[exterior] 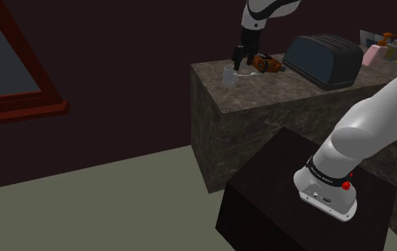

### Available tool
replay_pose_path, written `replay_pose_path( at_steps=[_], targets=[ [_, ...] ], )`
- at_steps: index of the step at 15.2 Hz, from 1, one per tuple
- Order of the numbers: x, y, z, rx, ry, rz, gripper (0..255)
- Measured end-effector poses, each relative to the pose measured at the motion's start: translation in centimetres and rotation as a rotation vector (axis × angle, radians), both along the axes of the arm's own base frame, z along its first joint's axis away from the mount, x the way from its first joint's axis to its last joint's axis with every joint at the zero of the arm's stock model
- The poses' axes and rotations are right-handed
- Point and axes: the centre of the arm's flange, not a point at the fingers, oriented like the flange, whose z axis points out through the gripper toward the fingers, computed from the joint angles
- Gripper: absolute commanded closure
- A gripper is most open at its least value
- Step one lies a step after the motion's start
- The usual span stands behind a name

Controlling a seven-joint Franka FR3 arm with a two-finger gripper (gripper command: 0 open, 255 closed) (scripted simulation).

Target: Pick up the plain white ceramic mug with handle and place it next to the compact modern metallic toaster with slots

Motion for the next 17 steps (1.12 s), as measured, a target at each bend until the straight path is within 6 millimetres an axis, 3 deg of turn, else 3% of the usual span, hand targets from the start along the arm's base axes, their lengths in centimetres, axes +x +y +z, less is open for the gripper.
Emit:
replay_pose_path(
  at_steps=[13, 15, 17],
  targets=[
    [13.3, -8.5, -6.7, -0.019, 0.011, 0.017, 0],
    [15.1, -10.3, -7.6, -0.022, 0.013, 0.019, 0],
    [16.1, -10.8, -8.5, -0.024, 0.014, 0.021, 0]
  ],
)
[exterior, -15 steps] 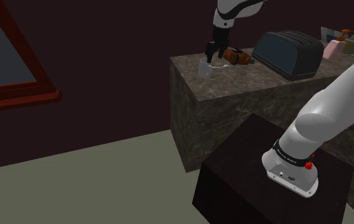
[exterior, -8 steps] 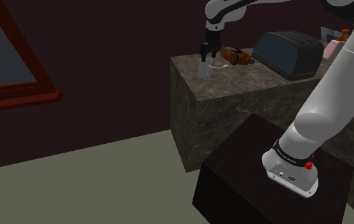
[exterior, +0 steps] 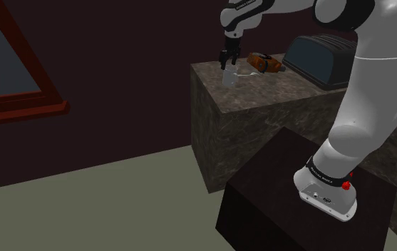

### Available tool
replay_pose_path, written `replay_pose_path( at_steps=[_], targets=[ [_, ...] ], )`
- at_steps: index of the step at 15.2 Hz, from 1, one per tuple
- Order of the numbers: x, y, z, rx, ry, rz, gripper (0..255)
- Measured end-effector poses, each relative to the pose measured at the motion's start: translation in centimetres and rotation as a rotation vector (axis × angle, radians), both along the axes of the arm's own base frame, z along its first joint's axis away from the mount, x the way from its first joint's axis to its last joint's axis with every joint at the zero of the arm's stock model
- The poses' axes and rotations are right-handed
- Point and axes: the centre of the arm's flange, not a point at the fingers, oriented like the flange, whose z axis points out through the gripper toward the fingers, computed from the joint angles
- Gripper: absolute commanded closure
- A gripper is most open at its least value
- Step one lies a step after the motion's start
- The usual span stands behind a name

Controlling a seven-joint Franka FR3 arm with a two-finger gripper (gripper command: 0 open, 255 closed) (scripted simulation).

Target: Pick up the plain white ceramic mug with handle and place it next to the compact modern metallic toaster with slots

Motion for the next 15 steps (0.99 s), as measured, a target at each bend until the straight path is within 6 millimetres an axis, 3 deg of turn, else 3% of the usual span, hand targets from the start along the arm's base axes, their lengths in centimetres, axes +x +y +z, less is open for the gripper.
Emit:
replay_pose_path(
  at_steps=[7, 13, 14, 15],
  targets=[
    [0.6, -0.1, -3.6, 0.0, 0.0, 0.001, 0],
    [0.6, -0.1, -3.9, 0.0, 0.0, 0.001, 0],
    [0.6, -0.1, -3.9, 0.0, 0.0, 0.001, 255],
    [0.6, -0.1, -3.9, 0.0, 0.0, 0.001, 255]
  ],
)
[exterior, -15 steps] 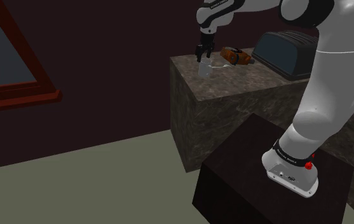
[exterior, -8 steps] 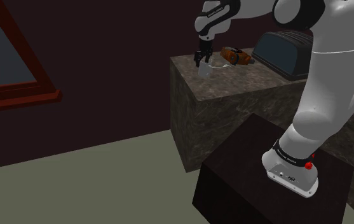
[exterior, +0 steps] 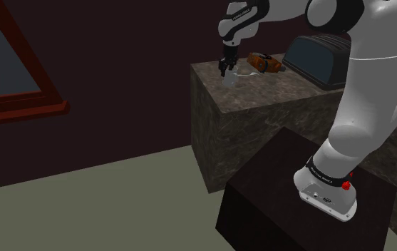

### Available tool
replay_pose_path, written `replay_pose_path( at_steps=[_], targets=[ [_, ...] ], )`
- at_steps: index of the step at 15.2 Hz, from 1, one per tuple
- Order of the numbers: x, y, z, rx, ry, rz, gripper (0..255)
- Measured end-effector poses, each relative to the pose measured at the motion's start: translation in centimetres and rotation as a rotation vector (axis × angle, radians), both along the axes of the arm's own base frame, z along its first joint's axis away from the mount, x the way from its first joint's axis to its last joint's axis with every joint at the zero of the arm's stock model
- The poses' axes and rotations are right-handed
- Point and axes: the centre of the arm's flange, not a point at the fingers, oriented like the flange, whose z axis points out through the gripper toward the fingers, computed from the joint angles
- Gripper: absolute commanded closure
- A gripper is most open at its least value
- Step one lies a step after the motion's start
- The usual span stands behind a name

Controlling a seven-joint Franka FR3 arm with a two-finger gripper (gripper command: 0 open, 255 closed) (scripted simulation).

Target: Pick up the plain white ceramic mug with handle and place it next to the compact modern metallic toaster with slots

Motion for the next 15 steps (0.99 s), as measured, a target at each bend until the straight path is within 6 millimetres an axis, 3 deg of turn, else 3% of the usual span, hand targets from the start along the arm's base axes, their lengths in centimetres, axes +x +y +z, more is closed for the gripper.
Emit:
replay_pose_path(
  at_steps=[9, 15],
  targets=[
    [0.0, 0.1, 0.0, 0.0, -0.001, 0.001, 255],
    [0.0, 0.0, 2.6, 0.0, 0.0, 0.0, 255]
  ],
)
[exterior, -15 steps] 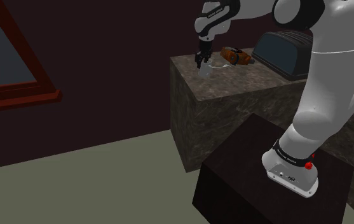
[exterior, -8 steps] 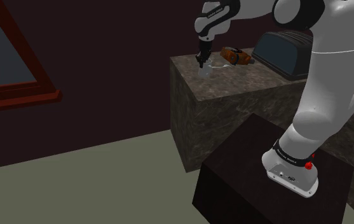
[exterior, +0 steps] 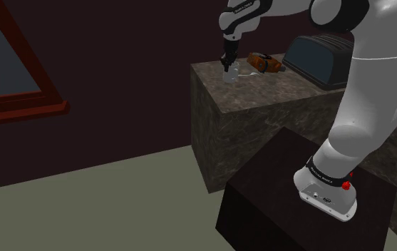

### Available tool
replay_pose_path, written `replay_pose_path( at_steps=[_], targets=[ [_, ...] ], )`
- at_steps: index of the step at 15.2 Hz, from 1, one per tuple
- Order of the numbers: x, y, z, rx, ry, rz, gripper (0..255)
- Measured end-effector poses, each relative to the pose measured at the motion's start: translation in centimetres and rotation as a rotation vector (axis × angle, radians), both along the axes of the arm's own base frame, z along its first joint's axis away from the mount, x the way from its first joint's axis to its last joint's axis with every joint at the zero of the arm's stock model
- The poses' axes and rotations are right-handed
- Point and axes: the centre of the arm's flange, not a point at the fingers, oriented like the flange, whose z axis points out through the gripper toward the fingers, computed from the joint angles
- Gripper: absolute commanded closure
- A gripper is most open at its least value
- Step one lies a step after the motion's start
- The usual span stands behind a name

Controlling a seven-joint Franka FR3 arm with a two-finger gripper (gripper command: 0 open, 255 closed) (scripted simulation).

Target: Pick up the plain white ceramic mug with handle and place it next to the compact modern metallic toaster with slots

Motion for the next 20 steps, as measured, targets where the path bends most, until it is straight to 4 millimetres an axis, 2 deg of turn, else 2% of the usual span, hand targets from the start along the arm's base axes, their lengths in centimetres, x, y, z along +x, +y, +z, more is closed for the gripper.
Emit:
replay_pose_path(
  at_steps=[20],
  targets=[
    [-0.1, 0.0, 10.5, 0.0, 0.0, 0.0, 255]
  ],
)
